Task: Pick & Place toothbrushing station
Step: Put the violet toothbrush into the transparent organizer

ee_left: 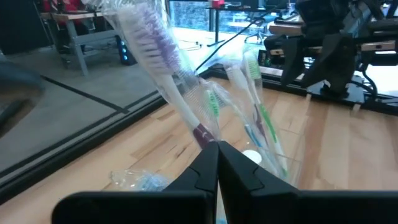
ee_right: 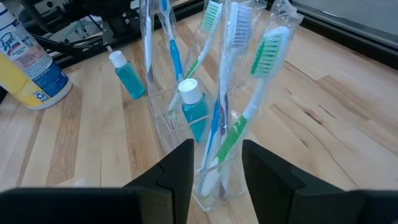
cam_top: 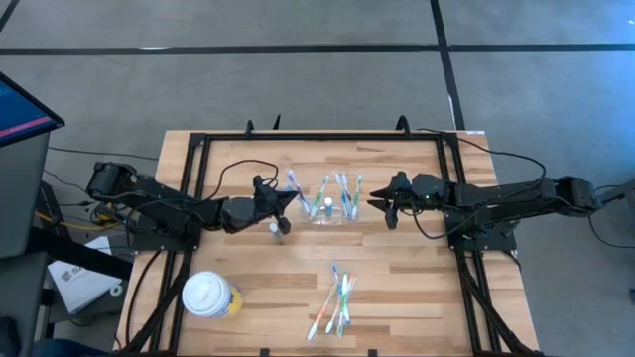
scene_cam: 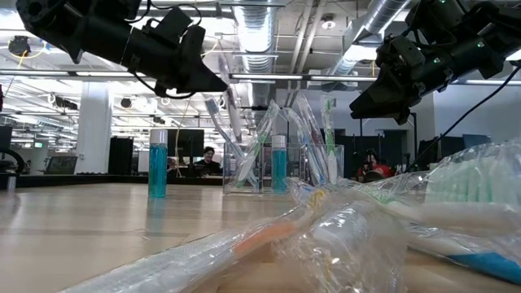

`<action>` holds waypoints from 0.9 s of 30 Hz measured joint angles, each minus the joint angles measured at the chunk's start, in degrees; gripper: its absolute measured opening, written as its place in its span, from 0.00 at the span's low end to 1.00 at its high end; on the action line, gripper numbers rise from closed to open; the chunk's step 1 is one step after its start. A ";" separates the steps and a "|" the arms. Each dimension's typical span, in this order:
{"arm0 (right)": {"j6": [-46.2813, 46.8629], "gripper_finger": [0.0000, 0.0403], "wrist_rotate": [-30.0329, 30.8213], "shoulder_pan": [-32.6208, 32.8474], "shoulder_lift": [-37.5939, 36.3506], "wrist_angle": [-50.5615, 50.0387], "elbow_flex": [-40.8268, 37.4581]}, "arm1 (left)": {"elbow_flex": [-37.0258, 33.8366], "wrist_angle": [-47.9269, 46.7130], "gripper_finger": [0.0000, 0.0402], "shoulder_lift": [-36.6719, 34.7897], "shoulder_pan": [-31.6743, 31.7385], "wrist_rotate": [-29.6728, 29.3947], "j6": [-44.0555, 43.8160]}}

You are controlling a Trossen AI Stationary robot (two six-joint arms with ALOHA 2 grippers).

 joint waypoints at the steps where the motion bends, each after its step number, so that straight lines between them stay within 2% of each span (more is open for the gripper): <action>1: 0.00 0.31 0.00 0.00 -0.01 0.00 -0.01 | 0.00 0.02 0.00 0.00 0.00 0.41 0.00; 5: 0.00 0.31 0.00 0.00 -0.01 0.01 -0.01 | 0.00 -0.03 0.00 0.00 0.02 0.53 0.80; 8: 0.00 0.31 0.00 0.00 -0.01 0.00 -0.01 | -0.02 -0.04 0.00 0.00 0.03 -2.20 2.77; 12: -0.02 0.31 0.41 0.00 -0.01 -0.01 -0.01 | -0.02 0.10 0.00 0.24 0.11 -0.85 3.18; 18: -0.01 0.31 1.27 0.00 -0.01 -0.01 -0.01 | -0.07 1.00 0.00 4.71 -0.33 0.03 2.75; 23: -0.02 0.31 1.27 0.00 -0.01 0.00 -0.01 | -0.09 5.47 0.00 8.83 -0.33 0.17 2.94; 27: -0.02 0.31 1.27 0.00 0.00 -0.03 -0.01 | -0.09 7.85 0.00 7.07 -0.33 0.21 4.42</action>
